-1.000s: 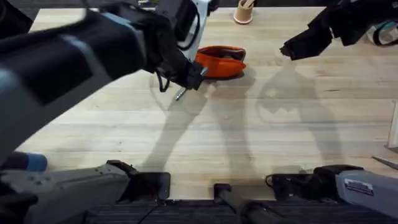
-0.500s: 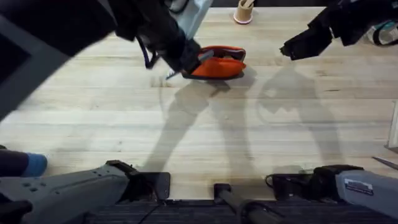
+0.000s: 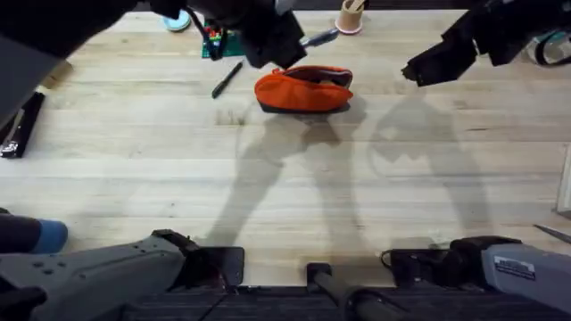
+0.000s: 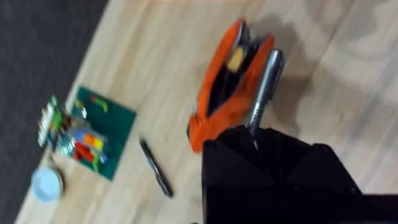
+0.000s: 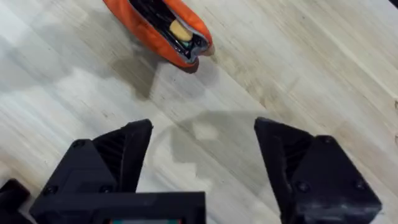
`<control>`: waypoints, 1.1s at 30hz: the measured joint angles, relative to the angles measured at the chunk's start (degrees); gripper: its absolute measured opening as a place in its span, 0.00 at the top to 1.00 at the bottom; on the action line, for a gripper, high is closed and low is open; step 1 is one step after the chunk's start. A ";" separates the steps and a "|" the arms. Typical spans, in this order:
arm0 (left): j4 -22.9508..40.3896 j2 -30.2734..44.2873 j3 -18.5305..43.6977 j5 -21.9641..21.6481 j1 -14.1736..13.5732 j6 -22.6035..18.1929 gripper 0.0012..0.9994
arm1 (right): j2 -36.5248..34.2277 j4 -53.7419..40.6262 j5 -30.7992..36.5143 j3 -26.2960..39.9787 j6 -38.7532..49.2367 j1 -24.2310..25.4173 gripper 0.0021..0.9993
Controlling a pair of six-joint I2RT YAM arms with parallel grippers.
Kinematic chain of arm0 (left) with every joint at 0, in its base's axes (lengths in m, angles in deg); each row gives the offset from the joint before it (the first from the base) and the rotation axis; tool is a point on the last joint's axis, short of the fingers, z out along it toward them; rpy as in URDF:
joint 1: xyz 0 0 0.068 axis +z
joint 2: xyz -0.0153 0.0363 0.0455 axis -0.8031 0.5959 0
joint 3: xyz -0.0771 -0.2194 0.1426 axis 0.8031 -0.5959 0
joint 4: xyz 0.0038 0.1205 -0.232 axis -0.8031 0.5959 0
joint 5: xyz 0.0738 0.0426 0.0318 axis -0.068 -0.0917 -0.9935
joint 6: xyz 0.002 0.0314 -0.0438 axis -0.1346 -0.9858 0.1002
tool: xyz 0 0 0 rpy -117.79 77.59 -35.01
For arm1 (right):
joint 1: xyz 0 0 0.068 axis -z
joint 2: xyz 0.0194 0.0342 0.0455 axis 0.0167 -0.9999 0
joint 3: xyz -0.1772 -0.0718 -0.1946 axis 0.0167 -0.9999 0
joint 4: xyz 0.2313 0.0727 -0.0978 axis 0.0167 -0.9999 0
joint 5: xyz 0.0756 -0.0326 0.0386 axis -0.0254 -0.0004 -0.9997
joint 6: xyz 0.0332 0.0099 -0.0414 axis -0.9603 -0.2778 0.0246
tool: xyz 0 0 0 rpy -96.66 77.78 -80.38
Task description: Unzip the bag, pick up the pens from the table one at a time and place them inside, then zip the bag closed.
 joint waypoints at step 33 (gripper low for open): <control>-11.64 18.62 0.02 10.98 1.55 -11.40 0.96 | 0.00 -0.01 0.00 0.00 -0.01 0.01 0.00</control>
